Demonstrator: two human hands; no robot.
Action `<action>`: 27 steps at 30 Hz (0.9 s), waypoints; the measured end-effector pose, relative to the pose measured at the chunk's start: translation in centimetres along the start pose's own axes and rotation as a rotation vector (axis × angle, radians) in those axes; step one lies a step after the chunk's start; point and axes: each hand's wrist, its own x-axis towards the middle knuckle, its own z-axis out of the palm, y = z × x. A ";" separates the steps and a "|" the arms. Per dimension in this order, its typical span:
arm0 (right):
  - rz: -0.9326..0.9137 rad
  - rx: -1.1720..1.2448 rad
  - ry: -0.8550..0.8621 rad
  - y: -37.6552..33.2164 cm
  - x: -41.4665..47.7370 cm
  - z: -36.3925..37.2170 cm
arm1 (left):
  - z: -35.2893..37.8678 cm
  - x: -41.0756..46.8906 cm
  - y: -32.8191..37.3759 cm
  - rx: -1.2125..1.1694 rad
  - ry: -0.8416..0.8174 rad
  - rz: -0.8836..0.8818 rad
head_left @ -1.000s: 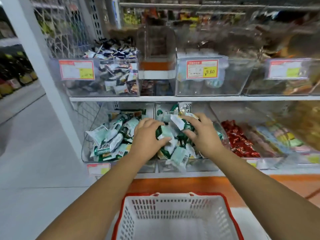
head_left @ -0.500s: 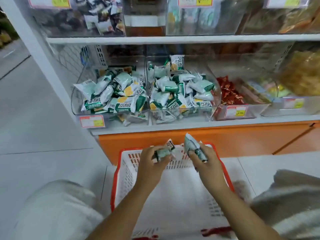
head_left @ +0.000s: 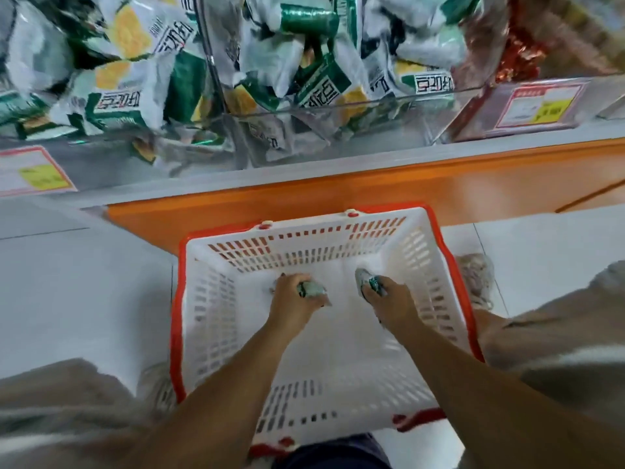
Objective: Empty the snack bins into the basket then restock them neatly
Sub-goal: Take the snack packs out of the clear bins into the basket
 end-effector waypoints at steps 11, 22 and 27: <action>0.125 -0.094 -0.147 2.6 8.1 2.3 | 5.2 6.8 -1.0 0.078 -0.124 -0.108; 0.168 0.070 -0.076 1.2 6.5 -0.5 | 2.0 5.2 1.4 0.107 -0.208 -0.127; 0.016 0.231 0.058 -5.3 3.0 -2.8 | -2.3 0.6 6.8 0.068 -0.073 0.062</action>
